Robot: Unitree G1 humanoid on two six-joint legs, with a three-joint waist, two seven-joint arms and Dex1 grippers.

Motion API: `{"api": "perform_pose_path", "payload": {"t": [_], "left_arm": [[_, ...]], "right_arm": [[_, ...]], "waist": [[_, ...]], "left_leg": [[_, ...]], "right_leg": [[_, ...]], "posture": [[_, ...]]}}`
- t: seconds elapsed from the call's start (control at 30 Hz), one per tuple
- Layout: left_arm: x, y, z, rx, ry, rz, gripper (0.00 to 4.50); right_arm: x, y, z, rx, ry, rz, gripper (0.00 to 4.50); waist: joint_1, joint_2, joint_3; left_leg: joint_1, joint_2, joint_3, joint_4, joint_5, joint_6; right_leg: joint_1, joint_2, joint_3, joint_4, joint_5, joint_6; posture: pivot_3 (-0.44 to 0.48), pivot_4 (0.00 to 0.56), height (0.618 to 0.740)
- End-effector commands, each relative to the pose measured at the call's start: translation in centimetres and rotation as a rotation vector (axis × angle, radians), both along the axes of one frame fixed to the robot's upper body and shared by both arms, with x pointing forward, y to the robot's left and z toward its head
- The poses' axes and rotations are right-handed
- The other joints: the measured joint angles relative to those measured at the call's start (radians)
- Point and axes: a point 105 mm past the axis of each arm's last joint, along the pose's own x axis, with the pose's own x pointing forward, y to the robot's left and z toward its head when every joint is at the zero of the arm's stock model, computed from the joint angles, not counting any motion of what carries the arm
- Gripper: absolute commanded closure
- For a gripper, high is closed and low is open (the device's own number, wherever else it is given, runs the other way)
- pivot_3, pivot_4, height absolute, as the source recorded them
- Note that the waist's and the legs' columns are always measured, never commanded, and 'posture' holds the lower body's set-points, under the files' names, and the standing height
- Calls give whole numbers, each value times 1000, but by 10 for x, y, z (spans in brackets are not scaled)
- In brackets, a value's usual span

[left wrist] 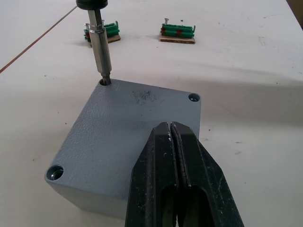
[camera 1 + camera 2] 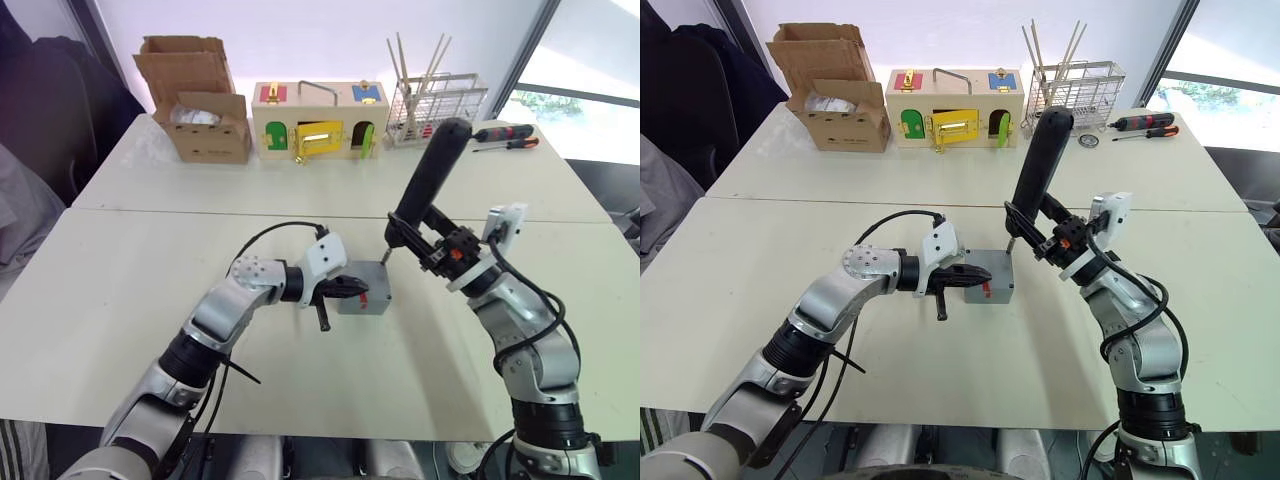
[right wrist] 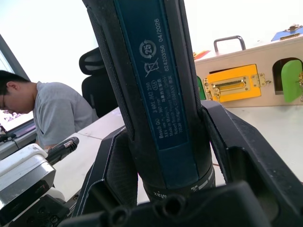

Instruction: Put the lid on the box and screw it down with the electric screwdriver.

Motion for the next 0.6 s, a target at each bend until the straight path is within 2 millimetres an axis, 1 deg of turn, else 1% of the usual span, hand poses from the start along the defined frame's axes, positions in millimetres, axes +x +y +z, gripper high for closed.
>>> {"api": "perform_pose_path", "payload": {"t": [0.03, 0.4, 0.6], "left_arm": [[-2, 1, -8, 21, 21, 6, 4500], [-1, 1, -7, 20, 15, 11, 4500], [-1, 1, -8, 20, 15, 13, 4500]], "right_arm": [[0, 14, -52, -52, 207, 50, 2542], [3, 21, -54, -71, 207, 60, 2542], [4, 15, -61, -46, 229, 22, 2542]], "waist": [[0, 0, 0], [0, 0, -3], [0, 0, -4]], "left_leg": [[0, 0, 0, 0, 0, 0], [1, 0, 0, -7, 1, -1], [1, 0, 0, -8, 1, -1]], "right_leg": [[0, 0, 0, 0, 0, 0], [0, 0, 0, -5, 0, 0], [-1, 0, 0, -6, 0, 0]], "posture": [[0, 150, 731], [0, 150, 731], [0, 150, 731]]}}
